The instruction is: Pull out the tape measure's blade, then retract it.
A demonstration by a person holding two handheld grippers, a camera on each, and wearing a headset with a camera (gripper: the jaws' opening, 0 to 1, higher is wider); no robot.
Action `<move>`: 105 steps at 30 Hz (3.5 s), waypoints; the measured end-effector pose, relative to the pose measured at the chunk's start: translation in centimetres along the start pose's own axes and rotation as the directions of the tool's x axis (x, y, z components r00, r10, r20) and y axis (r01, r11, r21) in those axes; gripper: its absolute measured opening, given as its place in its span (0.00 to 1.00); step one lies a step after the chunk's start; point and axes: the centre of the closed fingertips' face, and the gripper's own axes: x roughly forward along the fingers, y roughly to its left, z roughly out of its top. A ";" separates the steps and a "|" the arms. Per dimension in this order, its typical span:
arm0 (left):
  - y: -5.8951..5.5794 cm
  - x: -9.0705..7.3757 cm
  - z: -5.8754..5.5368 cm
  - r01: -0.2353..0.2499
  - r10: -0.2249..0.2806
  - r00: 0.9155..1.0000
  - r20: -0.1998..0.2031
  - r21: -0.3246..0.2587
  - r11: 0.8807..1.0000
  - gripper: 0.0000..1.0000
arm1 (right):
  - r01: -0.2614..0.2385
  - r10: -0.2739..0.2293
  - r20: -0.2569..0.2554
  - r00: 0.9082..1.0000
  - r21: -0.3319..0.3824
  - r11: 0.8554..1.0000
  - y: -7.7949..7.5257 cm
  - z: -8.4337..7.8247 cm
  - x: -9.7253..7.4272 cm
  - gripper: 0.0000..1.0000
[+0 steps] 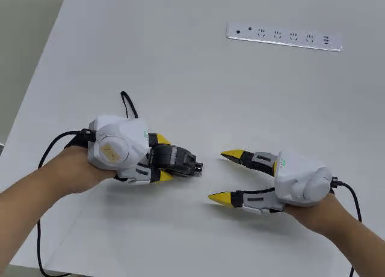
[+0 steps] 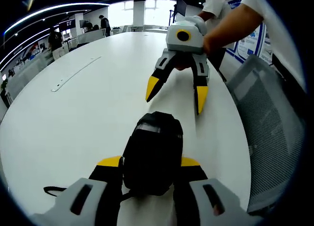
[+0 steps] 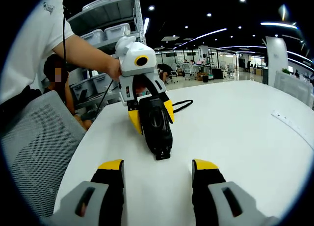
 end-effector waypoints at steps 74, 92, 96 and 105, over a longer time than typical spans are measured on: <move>-0.3 0.1 0.0 0.020 -0.020 1.000 -0.014 0.034 0.999 0.33 | -0.028 0.031 0.022 0.999 -0.116 0.993 -0.7 -0.5 4.3 0.14; -0.2 0.1 -0.1 0.018 -0.017 1.000 -0.015 0.039 0.999 0.33 | -0.036 0.040 0.031 0.999 -0.102 0.994 -0.7 -0.5 4.3 0.12; -0.2 0.1 -0.2 0.018 -0.018 1.000 -0.016 0.039 0.999 0.33 | -0.036 0.039 0.031 0.999 -0.102 0.994 -0.7 -0.5 4.4 0.11; -0.2 0.1 -0.1 0.022 -0.021 1.000 -0.017 0.040 0.999 0.33 | -0.030 0.033 0.031 0.999 -0.088 0.996 -0.7 -0.6 4.2 0.11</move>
